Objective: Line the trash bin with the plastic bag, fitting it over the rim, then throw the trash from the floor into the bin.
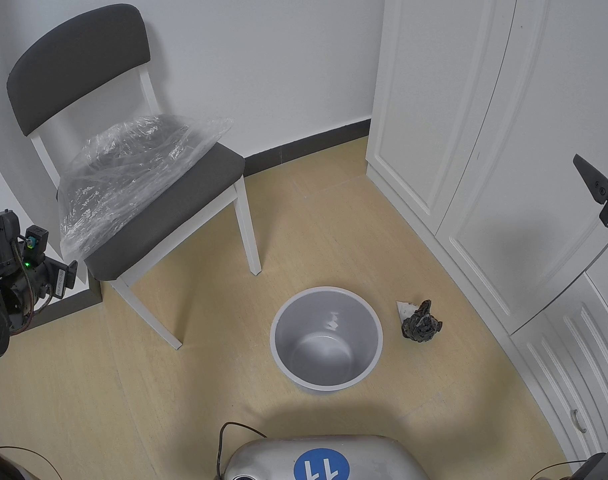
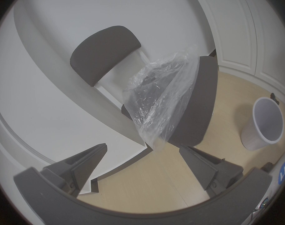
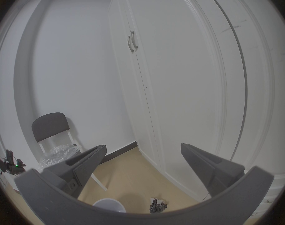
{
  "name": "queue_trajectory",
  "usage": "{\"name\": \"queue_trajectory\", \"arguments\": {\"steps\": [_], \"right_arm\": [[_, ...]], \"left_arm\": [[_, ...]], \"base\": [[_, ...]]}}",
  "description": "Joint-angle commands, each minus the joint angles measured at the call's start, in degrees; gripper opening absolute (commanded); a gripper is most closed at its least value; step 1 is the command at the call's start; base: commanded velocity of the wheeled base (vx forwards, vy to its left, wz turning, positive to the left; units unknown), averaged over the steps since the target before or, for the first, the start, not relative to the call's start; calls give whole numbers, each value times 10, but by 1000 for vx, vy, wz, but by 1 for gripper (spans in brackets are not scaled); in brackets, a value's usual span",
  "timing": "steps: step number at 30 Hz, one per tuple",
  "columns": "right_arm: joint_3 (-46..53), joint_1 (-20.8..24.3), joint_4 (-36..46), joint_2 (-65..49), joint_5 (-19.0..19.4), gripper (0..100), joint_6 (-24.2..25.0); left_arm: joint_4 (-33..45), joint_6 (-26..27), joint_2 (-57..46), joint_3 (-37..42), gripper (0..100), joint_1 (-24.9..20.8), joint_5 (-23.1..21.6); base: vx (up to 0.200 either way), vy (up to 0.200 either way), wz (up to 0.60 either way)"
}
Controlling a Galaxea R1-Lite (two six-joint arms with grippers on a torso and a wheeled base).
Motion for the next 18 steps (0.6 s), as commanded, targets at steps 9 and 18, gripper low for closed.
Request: {"name": "queue_trajectory", "arguments": {"steps": [9,18], "right_arm": [[-3,-17,-1,-5,6,100,1],[-8,-22,-1,-11,7,100,2]], "left_arm": [[-9,22,121,-98,100,28,3],[-22,18,179,-162,100,25,3]], "base": [[0,0,0],[0,0,0]]}}
